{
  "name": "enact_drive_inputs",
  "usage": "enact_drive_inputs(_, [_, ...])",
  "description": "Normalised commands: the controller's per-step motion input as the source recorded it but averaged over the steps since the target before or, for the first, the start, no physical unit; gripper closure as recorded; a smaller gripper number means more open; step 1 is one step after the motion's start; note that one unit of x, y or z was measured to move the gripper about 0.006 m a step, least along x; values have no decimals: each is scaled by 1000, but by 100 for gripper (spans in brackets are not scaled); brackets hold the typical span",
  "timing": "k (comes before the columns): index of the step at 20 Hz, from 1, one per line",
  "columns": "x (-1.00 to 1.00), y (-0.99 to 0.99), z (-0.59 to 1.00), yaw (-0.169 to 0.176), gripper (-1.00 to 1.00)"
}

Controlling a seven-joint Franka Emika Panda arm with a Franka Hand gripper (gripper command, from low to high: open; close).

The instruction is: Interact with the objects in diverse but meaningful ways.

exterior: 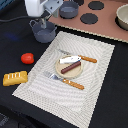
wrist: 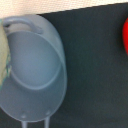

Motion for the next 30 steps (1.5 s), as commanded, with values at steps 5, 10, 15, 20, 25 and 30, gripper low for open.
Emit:
enact_drive_inputs(5, [109,-787,-78,48,-100])
enact_drive_inputs(10, [-48,-483,-427,47,-100])
enact_drive_inputs(15, [-253,-270,-549,39,-100])
enact_drive_inputs(20, [-297,-94,-519,27,-100])
enact_drive_inputs(25, [-255,-55,-399,24,-100])
enact_drive_inputs(30, [-235,-12,-338,29,-100])
